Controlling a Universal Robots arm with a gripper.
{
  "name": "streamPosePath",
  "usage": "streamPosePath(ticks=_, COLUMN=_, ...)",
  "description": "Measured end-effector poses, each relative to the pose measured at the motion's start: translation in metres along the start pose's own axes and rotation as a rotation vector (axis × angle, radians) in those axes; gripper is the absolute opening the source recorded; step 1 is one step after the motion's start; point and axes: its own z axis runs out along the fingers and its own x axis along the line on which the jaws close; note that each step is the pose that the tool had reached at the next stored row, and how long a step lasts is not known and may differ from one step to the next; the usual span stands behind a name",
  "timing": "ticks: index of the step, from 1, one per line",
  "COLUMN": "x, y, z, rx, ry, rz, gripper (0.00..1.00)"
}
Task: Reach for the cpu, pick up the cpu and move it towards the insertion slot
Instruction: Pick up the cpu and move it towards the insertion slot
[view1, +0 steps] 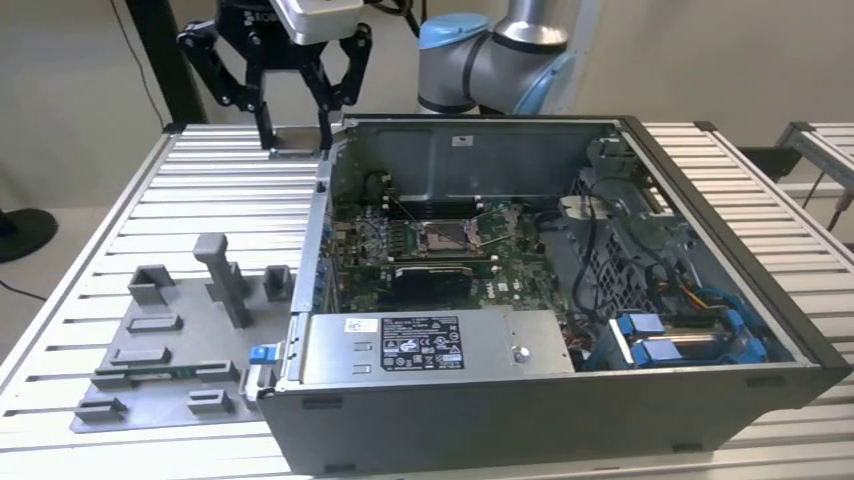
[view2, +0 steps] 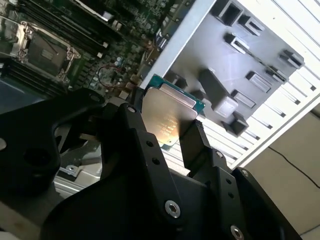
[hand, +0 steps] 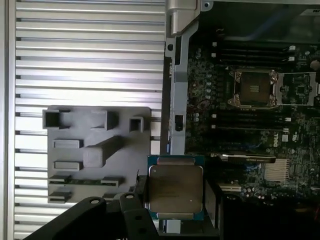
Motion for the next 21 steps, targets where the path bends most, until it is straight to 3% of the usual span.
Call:
streamPosePath(ticks=13, x=-0.0267, y=0.0032, z=0.0001, rx=0.0, ry=0.0, rz=0.0, gripper=0.0)
streamPosePath(ticks=21, x=-0.0516, y=0.0036, z=0.0, rx=0.0, ry=0.0, rz=0.0, gripper=0.0)
